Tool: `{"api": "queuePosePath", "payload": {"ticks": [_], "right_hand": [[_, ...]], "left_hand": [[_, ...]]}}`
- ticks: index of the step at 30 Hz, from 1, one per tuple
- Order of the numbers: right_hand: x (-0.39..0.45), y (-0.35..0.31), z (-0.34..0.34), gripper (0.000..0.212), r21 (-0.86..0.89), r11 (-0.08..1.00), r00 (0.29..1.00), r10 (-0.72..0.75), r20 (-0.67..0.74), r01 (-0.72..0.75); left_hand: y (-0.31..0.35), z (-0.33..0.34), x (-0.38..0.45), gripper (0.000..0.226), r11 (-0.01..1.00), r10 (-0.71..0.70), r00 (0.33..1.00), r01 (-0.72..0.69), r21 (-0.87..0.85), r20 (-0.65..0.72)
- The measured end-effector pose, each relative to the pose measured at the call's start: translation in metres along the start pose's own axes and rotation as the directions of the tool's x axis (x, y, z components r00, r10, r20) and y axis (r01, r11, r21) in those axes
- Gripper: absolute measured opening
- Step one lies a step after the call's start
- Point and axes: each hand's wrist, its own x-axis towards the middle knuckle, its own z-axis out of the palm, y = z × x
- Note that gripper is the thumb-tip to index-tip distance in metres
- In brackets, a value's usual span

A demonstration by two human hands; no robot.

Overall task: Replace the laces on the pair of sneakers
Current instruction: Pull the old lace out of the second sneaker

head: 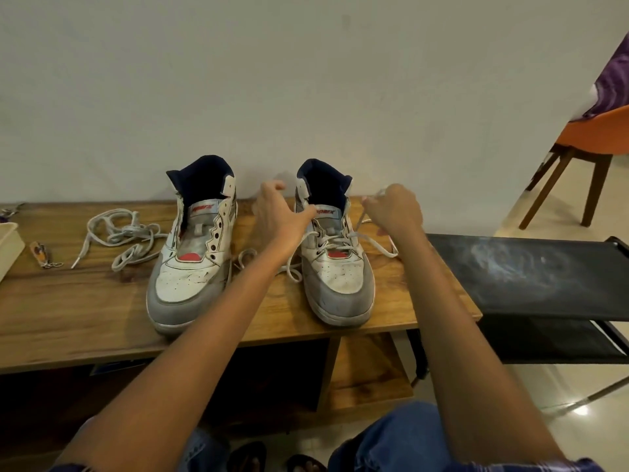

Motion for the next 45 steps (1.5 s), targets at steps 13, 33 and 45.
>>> {"api": "queuePosePath", "payload": {"ticks": [13,33,45], "right_hand": [[-0.008,0.003,0.019,0.021,0.268,0.963,0.99,-0.017,0.143,-0.022],[-0.011,0.003,0.015,0.021,0.235,0.972,0.986,-0.03,0.163,-0.009],[-0.01,-0.002,0.021,0.02,0.133,0.986,0.982,-0.118,0.145,0.098]], "left_hand": [[0.012,0.011,-0.02,0.031,0.739,0.303,0.879,-0.461,0.492,0.368],[0.01,0.018,-0.028,0.014,0.76,0.342,0.889,-0.453,0.467,0.304],[0.002,0.006,-0.019,0.031,0.931,0.198,0.98,-0.194,0.309,0.019]]}}
